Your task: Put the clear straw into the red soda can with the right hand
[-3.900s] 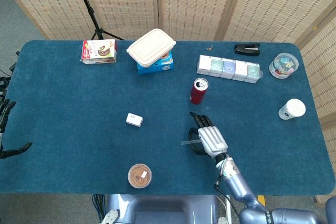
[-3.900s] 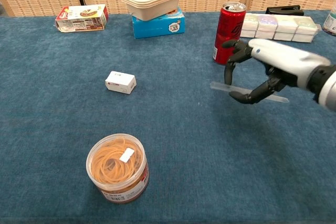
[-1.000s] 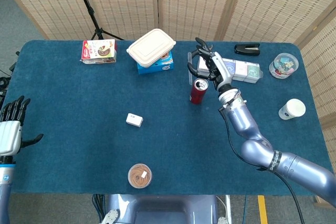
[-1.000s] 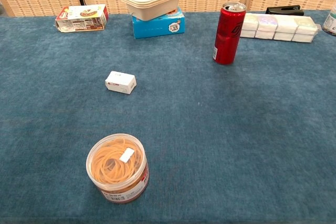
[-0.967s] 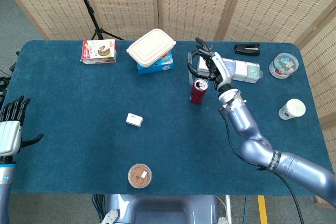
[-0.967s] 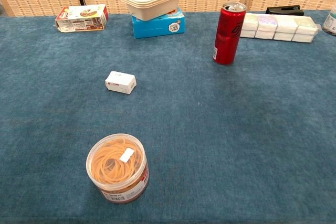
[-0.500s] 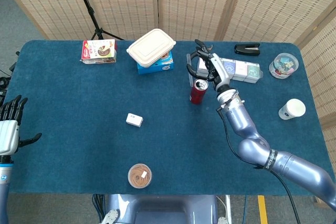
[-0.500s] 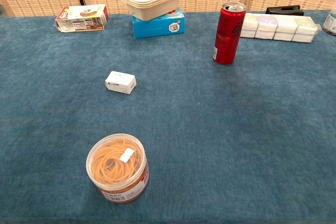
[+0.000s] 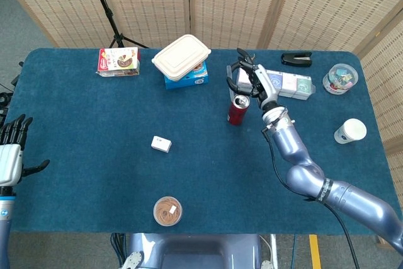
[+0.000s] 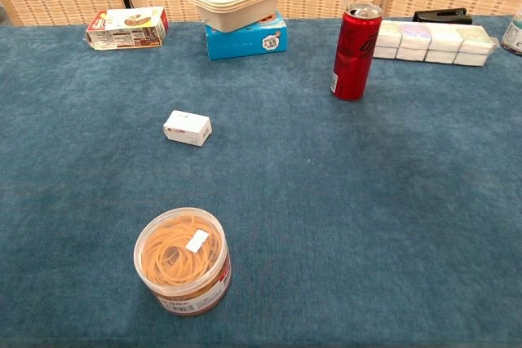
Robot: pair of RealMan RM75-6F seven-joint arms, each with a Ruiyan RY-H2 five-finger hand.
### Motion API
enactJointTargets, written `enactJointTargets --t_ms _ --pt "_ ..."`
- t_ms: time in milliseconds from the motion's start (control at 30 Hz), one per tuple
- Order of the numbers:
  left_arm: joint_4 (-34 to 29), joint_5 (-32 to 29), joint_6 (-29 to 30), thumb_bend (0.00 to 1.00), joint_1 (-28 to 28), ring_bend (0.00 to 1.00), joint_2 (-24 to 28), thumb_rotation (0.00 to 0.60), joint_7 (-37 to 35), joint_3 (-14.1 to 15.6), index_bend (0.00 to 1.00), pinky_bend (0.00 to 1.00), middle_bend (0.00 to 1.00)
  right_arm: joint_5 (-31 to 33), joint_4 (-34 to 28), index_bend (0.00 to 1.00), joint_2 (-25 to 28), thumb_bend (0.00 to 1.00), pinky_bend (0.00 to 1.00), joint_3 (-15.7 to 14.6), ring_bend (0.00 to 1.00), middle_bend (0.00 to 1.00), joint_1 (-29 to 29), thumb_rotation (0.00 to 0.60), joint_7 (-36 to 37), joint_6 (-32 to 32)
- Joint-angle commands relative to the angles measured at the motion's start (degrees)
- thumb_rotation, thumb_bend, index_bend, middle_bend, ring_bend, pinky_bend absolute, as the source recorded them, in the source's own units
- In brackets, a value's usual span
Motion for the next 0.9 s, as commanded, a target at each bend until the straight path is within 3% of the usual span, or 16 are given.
enactJointTargets --t_ms 33,900 --pt "0.02 -0.01 -0.02 0.0 -0.02 0.0 -0.01 0.6 -0.06 -0.02 0.0 0.06 0.0 -0.15 0.17 0.57 0.14 0.49 0.0 0.24 0.0 0.0 -0.1 0.6 0.26 -0.14" --pt "0.07 -0.12 -0.41 0.0 -0.13 0.0 -0.08 0.6 -0.17 0.07 0.0 0.06 0.0 -1.08 1.53 0.57 0.02 0.49 0.0 0.14 0.0 0.0 -0.95 0.6 1.2 -0.77"
